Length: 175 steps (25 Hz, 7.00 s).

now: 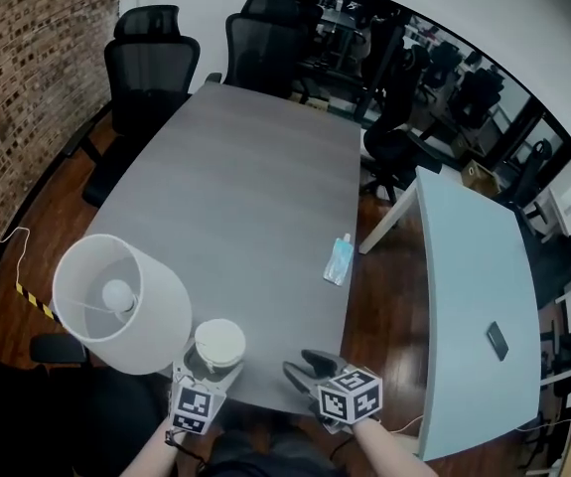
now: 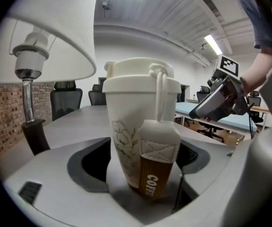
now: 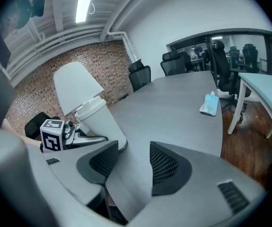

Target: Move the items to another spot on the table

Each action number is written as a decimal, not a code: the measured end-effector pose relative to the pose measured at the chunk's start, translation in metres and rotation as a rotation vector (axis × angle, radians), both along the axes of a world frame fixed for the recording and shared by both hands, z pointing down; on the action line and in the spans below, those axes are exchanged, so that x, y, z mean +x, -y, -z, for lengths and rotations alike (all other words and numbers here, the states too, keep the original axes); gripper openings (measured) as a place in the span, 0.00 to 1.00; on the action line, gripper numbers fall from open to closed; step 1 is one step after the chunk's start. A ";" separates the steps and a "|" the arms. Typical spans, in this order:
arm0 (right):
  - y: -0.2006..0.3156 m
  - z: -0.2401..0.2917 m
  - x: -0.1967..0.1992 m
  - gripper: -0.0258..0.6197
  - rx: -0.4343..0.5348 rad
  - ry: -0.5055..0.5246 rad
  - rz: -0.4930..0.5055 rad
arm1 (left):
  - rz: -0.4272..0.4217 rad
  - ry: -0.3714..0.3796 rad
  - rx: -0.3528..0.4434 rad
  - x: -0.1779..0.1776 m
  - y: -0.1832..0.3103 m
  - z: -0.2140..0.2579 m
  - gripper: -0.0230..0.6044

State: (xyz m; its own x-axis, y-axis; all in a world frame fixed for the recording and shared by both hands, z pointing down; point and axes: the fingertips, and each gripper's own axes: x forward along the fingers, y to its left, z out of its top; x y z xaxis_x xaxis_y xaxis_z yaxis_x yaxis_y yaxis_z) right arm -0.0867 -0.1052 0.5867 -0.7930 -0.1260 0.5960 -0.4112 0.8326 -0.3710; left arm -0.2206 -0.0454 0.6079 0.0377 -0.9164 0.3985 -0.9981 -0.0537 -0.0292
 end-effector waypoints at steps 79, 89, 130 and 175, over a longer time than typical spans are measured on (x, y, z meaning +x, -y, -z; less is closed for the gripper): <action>0.246 -0.015 0.094 0.30 -0.013 0.107 -0.268 | -0.208 -0.101 0.138 0.054 0.484 0.029 0.67; 0.268 -0.019 0.081 0.30 -0.013 0.123 -0.261 | -0.324 -0.067 0.148 0.094 0.526 0.006 0.68; 0.266 -0.028 0.108 0.31 -0.059 0.081 -0.376 | -0.402 -0.097 0.228 0.109 0.521 0.006 0.69; 0.224 0.102 0.142 0.05 -0.201 0.639 -0.348 | -0.204 -0.291 0.141 0.093 0.390 0.121 0.04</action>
